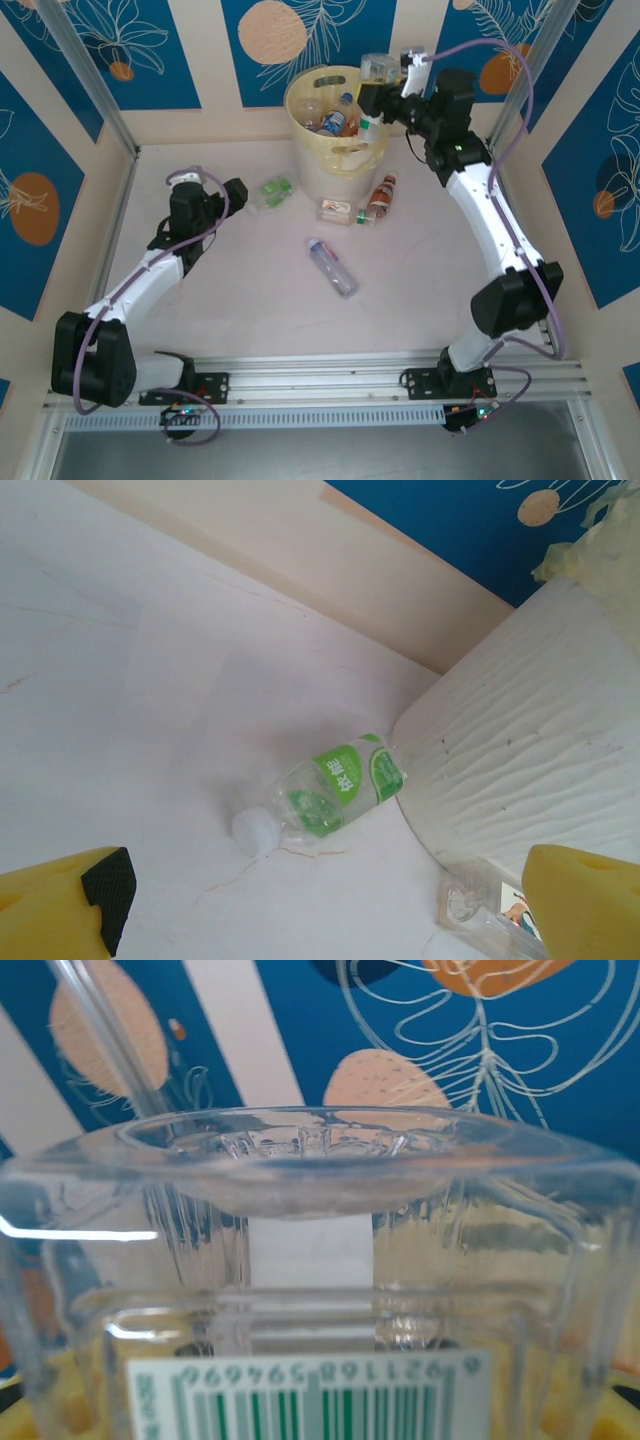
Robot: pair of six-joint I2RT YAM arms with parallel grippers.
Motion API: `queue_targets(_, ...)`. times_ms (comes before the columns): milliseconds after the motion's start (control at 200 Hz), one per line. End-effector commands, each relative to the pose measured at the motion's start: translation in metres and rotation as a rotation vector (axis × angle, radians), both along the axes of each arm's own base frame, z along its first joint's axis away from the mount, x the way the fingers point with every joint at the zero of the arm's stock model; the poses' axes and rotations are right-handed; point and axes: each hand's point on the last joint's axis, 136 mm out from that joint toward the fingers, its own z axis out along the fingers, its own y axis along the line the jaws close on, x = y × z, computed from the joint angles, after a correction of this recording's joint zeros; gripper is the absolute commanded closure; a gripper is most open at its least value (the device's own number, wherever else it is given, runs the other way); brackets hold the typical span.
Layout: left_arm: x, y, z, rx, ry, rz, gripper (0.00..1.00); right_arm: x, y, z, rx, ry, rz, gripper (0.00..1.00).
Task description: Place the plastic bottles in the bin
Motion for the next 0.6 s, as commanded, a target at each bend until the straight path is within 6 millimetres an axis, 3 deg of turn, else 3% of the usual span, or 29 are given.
queue_targets(0, -0.005, 0.008, -0.002, 0.013, 0.004, 0.010, 0.00, 0.034, -0.005, -0.003, 0.048, 0.069, -0.080, 0.81)
queue_targets(110, -0.006, 0.009, -0.005, 0.006, 0.012, 0.009, 0.00, 0.067, -0.001, -0.003, 0.045, 0.080, -0.120, 0.80)
queue_targets(250, -0.010, 0.013, -0.009, 0.002, 0.014, 0.023, 0.00, 0.110, -0.004, -0.047, -0.056, 0.160, -0.228, 0.77)
queue_targets(385, -0.013, 0.016, -0.012, 0.022, 0.020, 0.029, 0.00, 0.138, -0.005, -0.082, -0.117, 0.213, -0.270, 0.71)
queue_targets(505, -0.013, 0.017, -0.018, 0.032, 0.035, 0.029, 0.00, 0.151, -0.002, -0.104, -0.130, 0.240, -0.282, 0.49)
queue_targets(595, -0.012, 0.016, -0.019, 0.031, 0.040, 0.024, 0.00, 0.152, -0.005, -0.107, -0.153, 0.237, -0.325, 0.28)
